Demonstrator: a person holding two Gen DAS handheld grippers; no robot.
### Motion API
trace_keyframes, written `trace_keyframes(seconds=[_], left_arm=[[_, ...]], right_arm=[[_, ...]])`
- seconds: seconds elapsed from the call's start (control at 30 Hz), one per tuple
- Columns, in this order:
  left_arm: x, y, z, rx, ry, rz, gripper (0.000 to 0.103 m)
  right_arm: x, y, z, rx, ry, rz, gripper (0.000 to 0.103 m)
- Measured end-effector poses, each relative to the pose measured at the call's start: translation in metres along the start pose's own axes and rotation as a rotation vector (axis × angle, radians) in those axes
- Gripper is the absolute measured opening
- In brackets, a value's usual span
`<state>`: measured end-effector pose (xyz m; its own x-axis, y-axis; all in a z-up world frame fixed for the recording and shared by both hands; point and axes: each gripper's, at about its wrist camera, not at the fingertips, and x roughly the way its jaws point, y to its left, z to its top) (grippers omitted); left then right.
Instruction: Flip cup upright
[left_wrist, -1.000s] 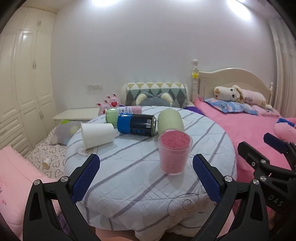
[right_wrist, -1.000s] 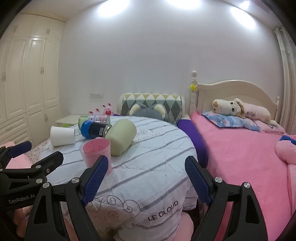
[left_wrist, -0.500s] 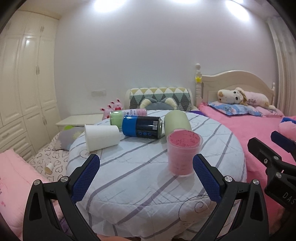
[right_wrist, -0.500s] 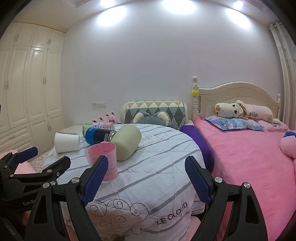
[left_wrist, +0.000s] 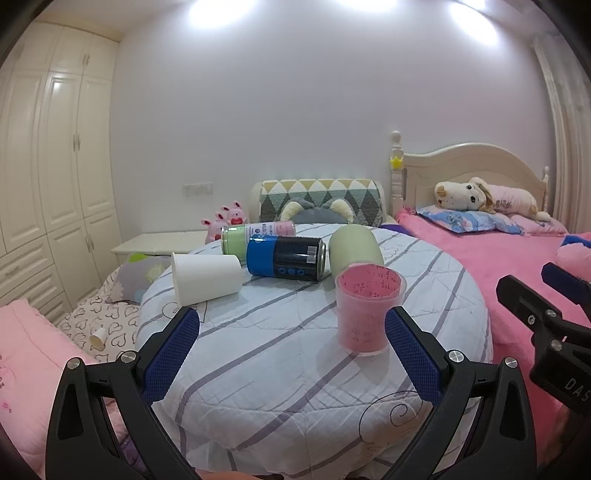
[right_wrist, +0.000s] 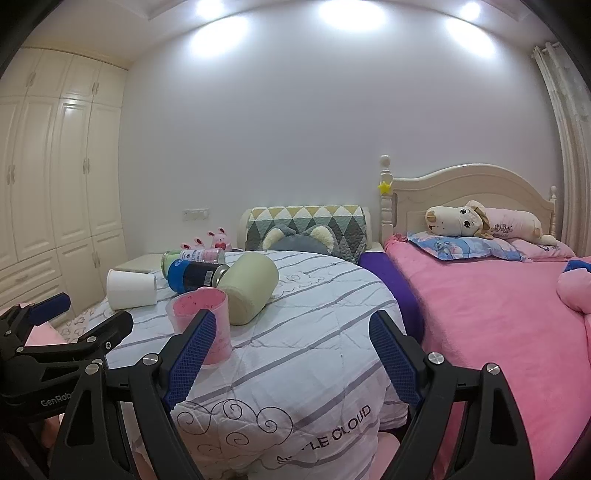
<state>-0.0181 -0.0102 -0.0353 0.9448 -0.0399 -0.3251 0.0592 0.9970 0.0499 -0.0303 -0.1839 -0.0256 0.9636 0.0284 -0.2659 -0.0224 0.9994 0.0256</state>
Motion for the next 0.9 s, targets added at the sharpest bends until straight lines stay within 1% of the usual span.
trace_keyframes(seconds=[0.1,0.33,0.47,0.9], left_arm=[[-0.0009,-0.0002,0.0003,0.006,-0.01,0.007,0.102],[0.0004,0.0004,-0.0009,-0.008,0.001,-0.006,0.102],[-0.0001,-0.0001,-0.001,-0.002,-0.002,0.003,0.102],[0.0006,0.0042,-0.0011,-0.027,0.011,0.001,0.102]], right_arm=[[0.0009,0.0014,-0.0005,-0.009,0.004,0.001,0.086],[0.0013,0.0034,-0.0017,-0.02,0.017,0.008,0.086],[0.0022,0.0036,-0.0016,-0.02,0.027,0.013,0.086],[0.0056,0.0062,-0.0047,-0.034,0.05,0.014,0.086]])
